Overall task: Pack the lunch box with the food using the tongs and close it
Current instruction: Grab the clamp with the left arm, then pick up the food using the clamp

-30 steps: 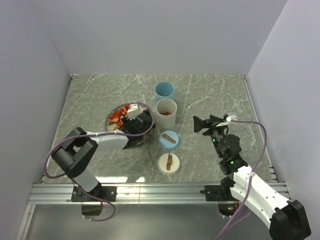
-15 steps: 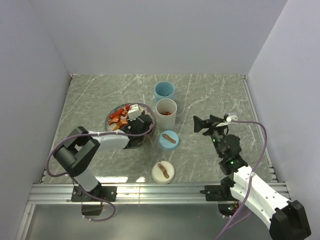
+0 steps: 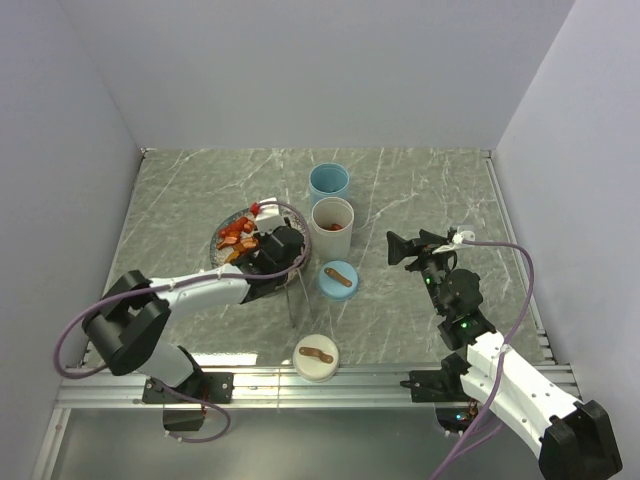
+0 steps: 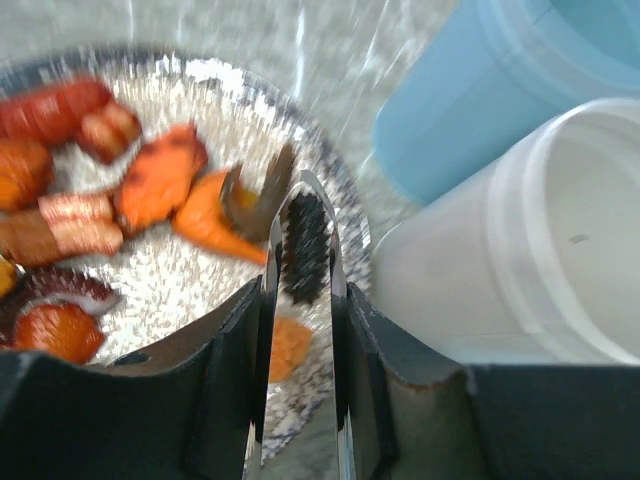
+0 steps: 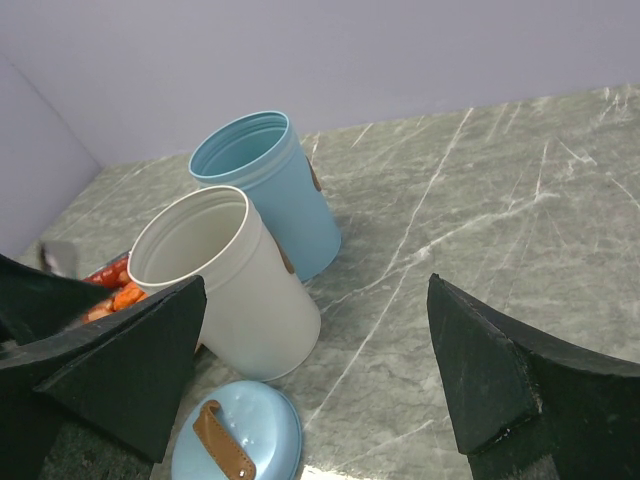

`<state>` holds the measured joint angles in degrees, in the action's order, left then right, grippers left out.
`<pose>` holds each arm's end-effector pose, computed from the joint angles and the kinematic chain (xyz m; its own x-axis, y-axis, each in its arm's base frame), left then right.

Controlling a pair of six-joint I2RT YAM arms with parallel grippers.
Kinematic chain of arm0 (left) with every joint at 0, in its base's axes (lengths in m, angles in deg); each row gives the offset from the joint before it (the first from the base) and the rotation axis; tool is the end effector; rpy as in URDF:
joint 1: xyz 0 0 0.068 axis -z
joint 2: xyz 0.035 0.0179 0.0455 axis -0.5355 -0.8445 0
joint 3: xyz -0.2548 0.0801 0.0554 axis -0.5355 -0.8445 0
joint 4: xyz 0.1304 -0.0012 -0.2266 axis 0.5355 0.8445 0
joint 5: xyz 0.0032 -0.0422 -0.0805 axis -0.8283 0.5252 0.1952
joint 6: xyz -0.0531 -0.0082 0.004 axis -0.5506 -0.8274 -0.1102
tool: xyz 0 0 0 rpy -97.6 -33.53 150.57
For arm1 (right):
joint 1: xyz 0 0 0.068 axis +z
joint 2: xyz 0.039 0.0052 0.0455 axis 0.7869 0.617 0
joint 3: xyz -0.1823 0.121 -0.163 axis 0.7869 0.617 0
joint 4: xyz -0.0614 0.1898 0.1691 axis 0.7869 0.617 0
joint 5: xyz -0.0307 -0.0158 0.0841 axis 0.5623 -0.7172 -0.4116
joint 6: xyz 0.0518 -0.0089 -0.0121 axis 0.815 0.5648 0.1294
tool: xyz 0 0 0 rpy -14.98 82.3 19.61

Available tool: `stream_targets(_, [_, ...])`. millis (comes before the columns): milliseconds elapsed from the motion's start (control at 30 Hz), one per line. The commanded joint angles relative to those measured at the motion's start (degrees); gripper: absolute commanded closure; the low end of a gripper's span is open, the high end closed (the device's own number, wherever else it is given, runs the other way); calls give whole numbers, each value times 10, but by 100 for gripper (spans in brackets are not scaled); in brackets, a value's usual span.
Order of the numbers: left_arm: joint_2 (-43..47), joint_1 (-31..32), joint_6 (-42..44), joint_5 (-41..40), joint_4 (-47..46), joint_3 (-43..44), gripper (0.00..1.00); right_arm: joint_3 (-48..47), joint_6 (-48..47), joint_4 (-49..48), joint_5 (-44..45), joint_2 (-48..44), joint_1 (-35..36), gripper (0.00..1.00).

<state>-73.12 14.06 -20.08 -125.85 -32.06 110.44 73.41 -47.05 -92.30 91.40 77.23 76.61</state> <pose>0.2301 -0.2073 0.2106 -0.3643 -0.3423 -0.8661 -0.1413 0.9396 -0.3119 0.1564 0.0655 0.2385 0.0374 0.3241 -0.9453 -0.2847 0.9102 0.3008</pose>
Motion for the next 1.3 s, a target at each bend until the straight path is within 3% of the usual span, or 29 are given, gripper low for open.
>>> stream_targets(0, [50,13,46,-56,-26,25,59,1,-6,-19,-2,-6,-4,2])
stream_targets(200, [152,30,111,-79,-63,-13,59,0,-6,-19,-1,-4,-4,2])
stream_targets(500, [307,43,281,-33,-230,-115,55,-1,-6,-19,-2,-1,-4,2])
stream_targets(767, [328,43,379,20,-299,-143,51,-1,-7,-20,-2,3,-4,2])
stream_targets(1033, [321,42,462,146,-405,-181,51,-2,-6,-22,-2,8,-5,2])
stream_targets(1267, [319,43,480,152,-413,-191,51,-3,-8,-23,-2,11,-5,2])
